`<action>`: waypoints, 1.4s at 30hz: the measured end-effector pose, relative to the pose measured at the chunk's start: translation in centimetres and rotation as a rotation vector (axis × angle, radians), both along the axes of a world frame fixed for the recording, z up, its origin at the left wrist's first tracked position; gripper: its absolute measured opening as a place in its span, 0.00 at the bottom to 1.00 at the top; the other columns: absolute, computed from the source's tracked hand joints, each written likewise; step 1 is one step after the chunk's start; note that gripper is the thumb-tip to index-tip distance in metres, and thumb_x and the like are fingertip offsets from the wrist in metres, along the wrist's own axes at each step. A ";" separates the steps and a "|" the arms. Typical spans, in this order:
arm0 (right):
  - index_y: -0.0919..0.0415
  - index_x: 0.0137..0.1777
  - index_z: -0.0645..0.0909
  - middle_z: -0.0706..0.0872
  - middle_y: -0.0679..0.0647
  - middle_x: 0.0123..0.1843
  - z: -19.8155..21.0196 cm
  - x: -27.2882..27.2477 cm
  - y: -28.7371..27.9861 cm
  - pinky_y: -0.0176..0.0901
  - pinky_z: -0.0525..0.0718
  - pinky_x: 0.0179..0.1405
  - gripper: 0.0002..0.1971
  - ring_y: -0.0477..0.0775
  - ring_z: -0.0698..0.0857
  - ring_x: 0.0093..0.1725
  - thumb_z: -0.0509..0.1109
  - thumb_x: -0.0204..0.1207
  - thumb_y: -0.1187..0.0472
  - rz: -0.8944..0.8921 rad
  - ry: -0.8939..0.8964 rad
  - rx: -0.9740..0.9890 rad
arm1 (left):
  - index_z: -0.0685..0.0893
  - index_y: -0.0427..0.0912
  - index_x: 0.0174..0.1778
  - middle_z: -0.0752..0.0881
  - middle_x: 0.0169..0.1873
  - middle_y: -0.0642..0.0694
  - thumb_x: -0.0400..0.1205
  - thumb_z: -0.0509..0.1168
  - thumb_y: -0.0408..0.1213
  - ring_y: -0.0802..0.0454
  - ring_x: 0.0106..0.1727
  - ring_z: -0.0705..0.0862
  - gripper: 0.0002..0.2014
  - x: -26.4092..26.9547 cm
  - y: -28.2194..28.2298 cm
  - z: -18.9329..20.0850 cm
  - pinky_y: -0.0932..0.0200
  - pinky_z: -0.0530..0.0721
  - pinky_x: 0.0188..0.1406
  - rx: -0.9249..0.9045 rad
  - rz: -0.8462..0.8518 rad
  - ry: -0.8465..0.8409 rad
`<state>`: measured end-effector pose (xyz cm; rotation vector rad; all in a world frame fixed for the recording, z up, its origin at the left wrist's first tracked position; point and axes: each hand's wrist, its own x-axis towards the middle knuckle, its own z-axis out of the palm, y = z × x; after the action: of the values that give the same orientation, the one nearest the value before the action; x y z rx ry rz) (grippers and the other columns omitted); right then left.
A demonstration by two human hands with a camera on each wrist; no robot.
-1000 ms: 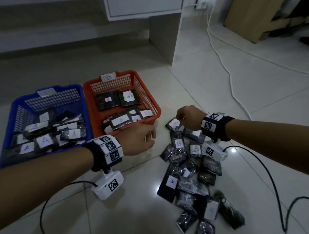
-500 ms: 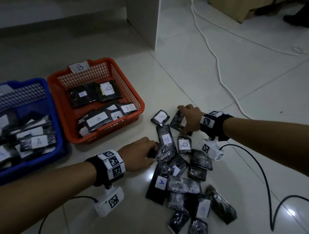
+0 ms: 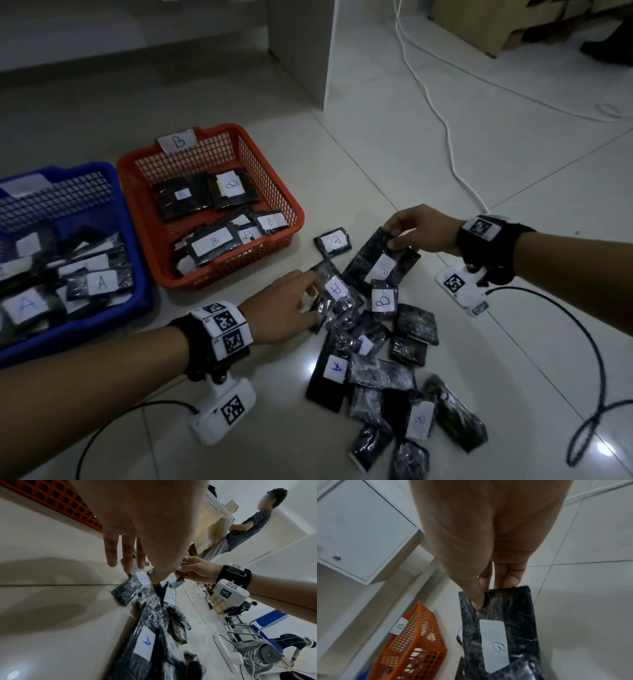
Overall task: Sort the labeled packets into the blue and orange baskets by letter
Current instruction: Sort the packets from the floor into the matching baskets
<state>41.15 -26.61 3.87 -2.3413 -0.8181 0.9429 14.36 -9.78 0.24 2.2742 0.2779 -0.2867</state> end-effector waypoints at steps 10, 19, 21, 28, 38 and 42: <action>0.60 0.66 0.81 0.89 0.63 0.51 2.7 -4.5 1.4 0.47 0.90 0.43 0.21 0.55 0.90 0.46 0.73 0.76 0.77 -0.239 0.426 0.377 | 0.65 0.55 0.74 0.78 0.54 0.60 0.82 0.69 0.47 0.59 0.51 0.85 0.27 -1.0 -0.1 3.4 0.57 0.87 0.48 -0.174 0.224 -0.060; 0.62 0.54 0.79 0.89 0.61 0.49 0.1 -13.4 3.7 0.49 0.90 0.40 0.08 0.59 0.89 0.46 0.72 0.78 0.70 -0.276 0.779 0.236 | 0.71 0.44 0.68 0.90 0.52 0.42 0.79 0.74 0.30 0.47 0.52 0.91 0.24 -3.8 1.1 3.6 0.44 0.90 0.53 -0.614 0.707 -0.145; 0.59 0.48 0.81 0.90 0.62 0.51 0.1 -15.2 4.0 0.46 0.84 0.36 0.05 0.59 0.88 0.48 0.74 0.78 0.66 -0.183 0.759 0.182 | 0.71 0.47 0.69 0.90 0.53 0.45 0.77 0.75 0.27 0.52 0.52 0.91 0.28 -4.5 1.4 3.7 0.49 0.91 0.52 -0.631 0.783 -0.219; 0.65 0.55 0.81 0.91 0.68 0.52 -0.1 -17.2 5.7 0.38 0.78 0.26 0.09 0.56 0.90 0.41 0.75 0.79 0.62 -0.013 0.767 0.105 | 0.80 0.43 0.63 0.91 0.54 0.48 0.78 0.73 0.26 0.52 0.57 0.90 0.19 -7.7 3.0 3.1 0.53 0.89 0.57 -0.579 0.783 -0.161; 0.63 0.56 0.86 0.88 0.62 0.57 -3.5 -7.0 9.1 0.47 0.85 0.50 0.17 0.63 0.87 0.57 0.80 0.72 0.54 -0.370 -0.129 0.087 | 0.82 0.44 0.63 0.91 0.52 0.49 0.83 0.68 0.27 0.61 0.44 0.91 0.14 -9.9 4.8 4.4 0.72 0.82 0.32 -0.537 0.807 -0.195; 0.68 0.66 0.82 0.84 0.66 0.66 -4.8 -6.6 9.3 0.50 0.82 0.63 0.34 0.66 0.83 0.65 0.79 0.71 0.41 -0.181 -0.202 -0.187 | 0.82 0.51 0.64 0.91 0.54 0.50 0.85 0.66 0.31 0.52 0.51 0.91 0.14 -10.3 5.4 4.9 0.46 0.92 0.43 -0.501 0.816 -0.191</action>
<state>34.57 -17.28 -0.92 -2.6539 -0.6002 0.7434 4.10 -4.41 5.17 1.5251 0.8843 0.2616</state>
